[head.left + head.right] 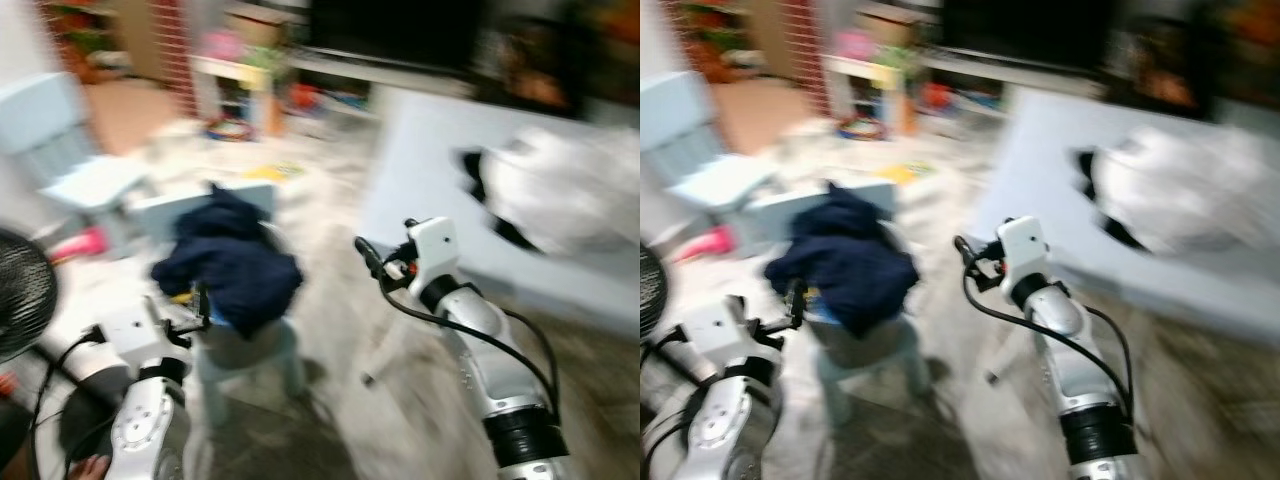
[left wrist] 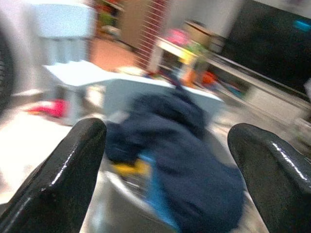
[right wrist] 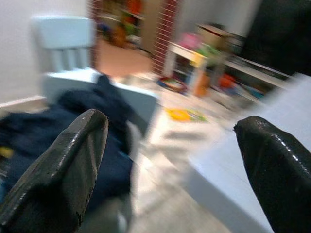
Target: Hang hanger
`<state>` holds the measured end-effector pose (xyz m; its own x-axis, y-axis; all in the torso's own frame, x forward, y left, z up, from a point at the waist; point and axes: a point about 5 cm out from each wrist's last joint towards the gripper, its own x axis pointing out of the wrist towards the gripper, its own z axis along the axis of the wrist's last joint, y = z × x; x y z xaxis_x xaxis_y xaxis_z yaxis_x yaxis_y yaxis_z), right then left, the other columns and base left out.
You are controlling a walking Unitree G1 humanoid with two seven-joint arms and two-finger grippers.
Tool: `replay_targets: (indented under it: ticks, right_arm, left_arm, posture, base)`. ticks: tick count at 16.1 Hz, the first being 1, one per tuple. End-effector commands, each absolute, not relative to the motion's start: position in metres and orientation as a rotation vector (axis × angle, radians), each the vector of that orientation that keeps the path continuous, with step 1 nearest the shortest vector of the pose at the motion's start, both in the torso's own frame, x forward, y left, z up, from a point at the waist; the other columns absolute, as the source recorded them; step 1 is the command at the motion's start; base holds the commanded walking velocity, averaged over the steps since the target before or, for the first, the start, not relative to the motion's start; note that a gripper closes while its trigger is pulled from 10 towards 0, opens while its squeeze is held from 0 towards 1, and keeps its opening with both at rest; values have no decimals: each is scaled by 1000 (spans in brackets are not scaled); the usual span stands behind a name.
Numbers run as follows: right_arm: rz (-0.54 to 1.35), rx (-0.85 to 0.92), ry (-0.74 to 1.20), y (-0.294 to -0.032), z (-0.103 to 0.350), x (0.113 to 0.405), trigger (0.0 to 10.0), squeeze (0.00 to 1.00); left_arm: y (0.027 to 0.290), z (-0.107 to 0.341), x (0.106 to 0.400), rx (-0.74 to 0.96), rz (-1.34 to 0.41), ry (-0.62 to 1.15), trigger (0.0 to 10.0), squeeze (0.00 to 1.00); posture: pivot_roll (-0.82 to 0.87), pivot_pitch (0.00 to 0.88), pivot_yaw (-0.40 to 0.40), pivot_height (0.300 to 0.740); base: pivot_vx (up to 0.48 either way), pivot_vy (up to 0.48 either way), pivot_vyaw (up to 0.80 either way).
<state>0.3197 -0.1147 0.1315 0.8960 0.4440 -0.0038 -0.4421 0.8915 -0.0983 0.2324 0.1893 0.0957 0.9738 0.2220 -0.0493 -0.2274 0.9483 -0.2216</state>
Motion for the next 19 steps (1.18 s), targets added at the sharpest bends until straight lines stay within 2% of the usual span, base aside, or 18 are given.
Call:
replay_targets:
  ticks: [1,10,14,19]
  right_arm:
    - [482,-108,-38,-107,137,320,10000,0]
    - [484,-108,-31,-106,136,320,10000,0]
    - [486,-110,-31,-106,136,320,10000,0]
    - [490,-111,-32,-105,137,319,10000,0]
  left_arm:
    - [193,96,231,-217,242,30,10000,0]
    - [190,95,232,-237,230,58,10000,0]
    - [189,94,232,-232,232,65,10000,0]
    - [187,92,234,-262,248,104,10000,0]
  posture:
    - [30,0,-86,740]
    - [31,0,-81,740]
    - [32,0,-80,740]
    - [28,0,-77,740]
  base:
    - [401,259,0]
    - [309,362,0]
    - [0,433,0]
    - [0,0,0]
